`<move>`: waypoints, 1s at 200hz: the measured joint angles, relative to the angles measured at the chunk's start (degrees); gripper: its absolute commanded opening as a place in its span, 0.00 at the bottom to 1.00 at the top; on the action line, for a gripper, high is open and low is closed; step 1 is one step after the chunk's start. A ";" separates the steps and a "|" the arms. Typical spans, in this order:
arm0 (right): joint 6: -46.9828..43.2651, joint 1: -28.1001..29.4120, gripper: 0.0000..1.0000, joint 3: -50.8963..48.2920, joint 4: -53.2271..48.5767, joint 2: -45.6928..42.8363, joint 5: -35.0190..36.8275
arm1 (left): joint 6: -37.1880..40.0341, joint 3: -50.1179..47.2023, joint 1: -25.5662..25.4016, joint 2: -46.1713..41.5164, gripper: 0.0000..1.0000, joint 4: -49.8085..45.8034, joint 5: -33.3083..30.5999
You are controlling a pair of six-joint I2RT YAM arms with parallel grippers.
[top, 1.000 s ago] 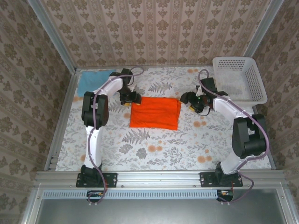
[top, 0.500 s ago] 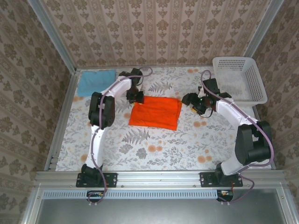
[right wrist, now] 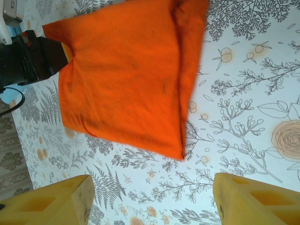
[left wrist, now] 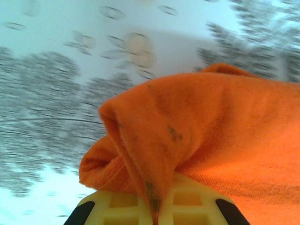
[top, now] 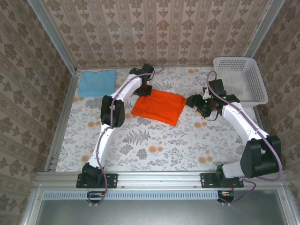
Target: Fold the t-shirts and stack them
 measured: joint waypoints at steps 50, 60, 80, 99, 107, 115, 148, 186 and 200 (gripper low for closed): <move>0.02 -0.02 0.69 0.83 -3.30 -1.16 0.46 | 9.18 6.14 4.02 0.85 0.00 -3.56 -9.18; 0.00 -0.02 0.68 1.27 -4.22 -1.16 0.63 | 11.17 6.14 4.70 0.61 0.00 -3.50 -9.88; -0.02 -0.02 0.68 3.02 -5.62 -0.79 0.81 | 14.01 6.21 5.31 -0.15 0.00 -2.89 -10.29; -0.20 -0.07 0.67 5.42 -6.45 0.70 0.85 | 16.09 7.52 5.22 -1.11 0.00 -2.73 -10.32; -0.22 -0.07 0.67 6.14 -6.47 1.46 0.85 | 16.74 7.89 5.18 -1.64 0.00 -2.47 -10.49; -0.22 -0.07 0.66 6.54 -6.54 2.19 0.85 | 17.57 8.28 5.01 -2.34 0.00 -2.19 -10.78; -0.22 -0.07 0.66 6.78 -7.19 3.48 0.85 | 21.64 9.01 5.27 -5.70 0.00 -0.90 -11.87; -0.15 -0.07 0.66 7.23 -7.67 3.61 0.87 | 27.36 9.18 8.35 -9.38 0.00 0.57 -11.65; -0.13 -0.04 0.66 7.56 -7.89 3.87 0.90 | 29.03 9.38 9.99 -10.08 0.00 1.05 -11.26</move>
